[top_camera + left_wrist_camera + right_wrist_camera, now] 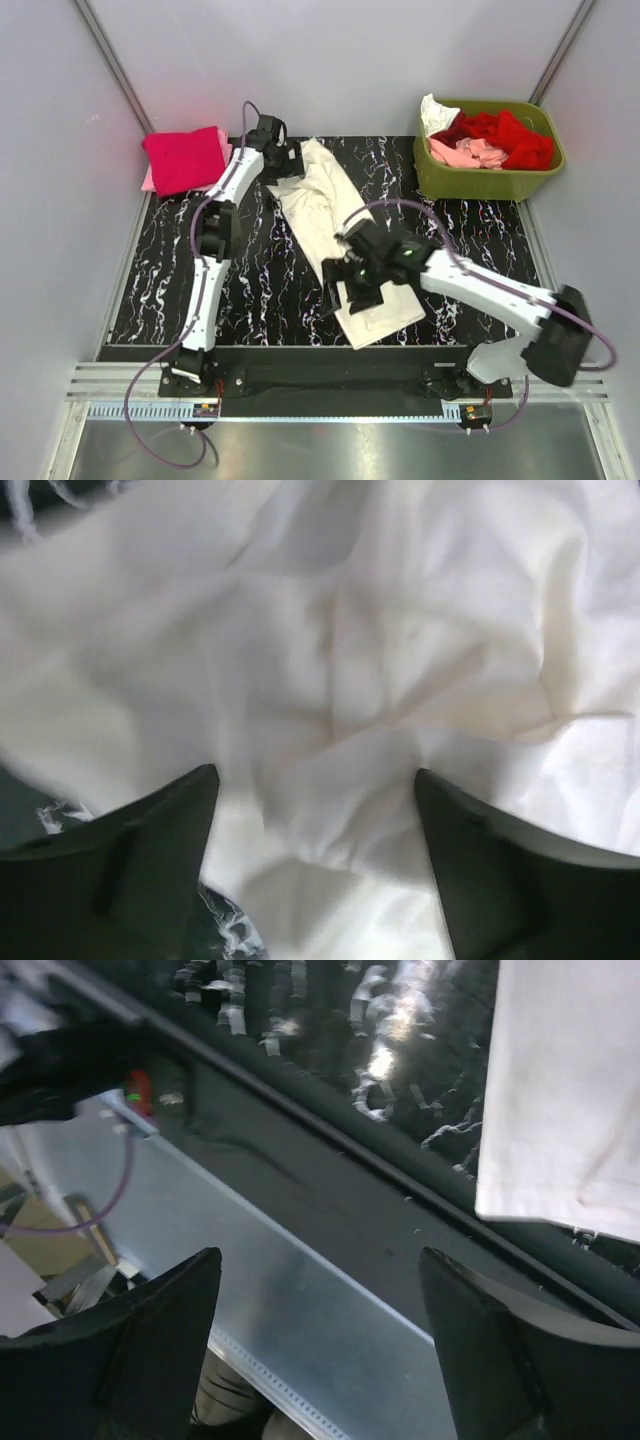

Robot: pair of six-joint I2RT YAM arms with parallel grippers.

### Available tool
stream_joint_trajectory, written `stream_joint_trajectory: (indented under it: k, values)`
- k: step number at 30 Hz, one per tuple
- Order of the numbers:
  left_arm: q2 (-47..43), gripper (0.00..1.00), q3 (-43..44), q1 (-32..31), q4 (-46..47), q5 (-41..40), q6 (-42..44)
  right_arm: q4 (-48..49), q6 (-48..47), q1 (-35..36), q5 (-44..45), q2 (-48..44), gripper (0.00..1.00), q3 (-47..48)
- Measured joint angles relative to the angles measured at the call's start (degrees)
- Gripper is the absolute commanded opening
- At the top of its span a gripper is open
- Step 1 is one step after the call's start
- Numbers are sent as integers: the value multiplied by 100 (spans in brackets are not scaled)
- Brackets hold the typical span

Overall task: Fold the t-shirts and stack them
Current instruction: Fold the tshirt

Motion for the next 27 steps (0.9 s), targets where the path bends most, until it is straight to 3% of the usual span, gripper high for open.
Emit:
stream_joint_trajectory:
  k: [2,4,6,11,13,20,27]
  values:
    - [-420,99,-721,-17,595,354,9,-323,-28,107,-81,-586,97,476]
    - [-1080,99,-1543,-55,841,560,26,-509,-153,-61,85,-942,98,1084]
    - [-1620,99,-1746,-81,861,612,81,-673,-350,-238,356,-1014,99,1753]
    - [-3056,99,-1596,-107,702,323,240,-804,-885,-1060,997,-129,97,2726]
    - [-3888,99,-2120,-70,800,162,304,-745,-1062,-1508,1220,595,95,2879]
    - [-7138,99,-5490,15,769,-208,400,-831,-1421,-2107,1934,2844,93,3010]
    - [-8059,99,-7785,7,737,-190,238,-358,-1261,-2085,1392,2997,90,1932]
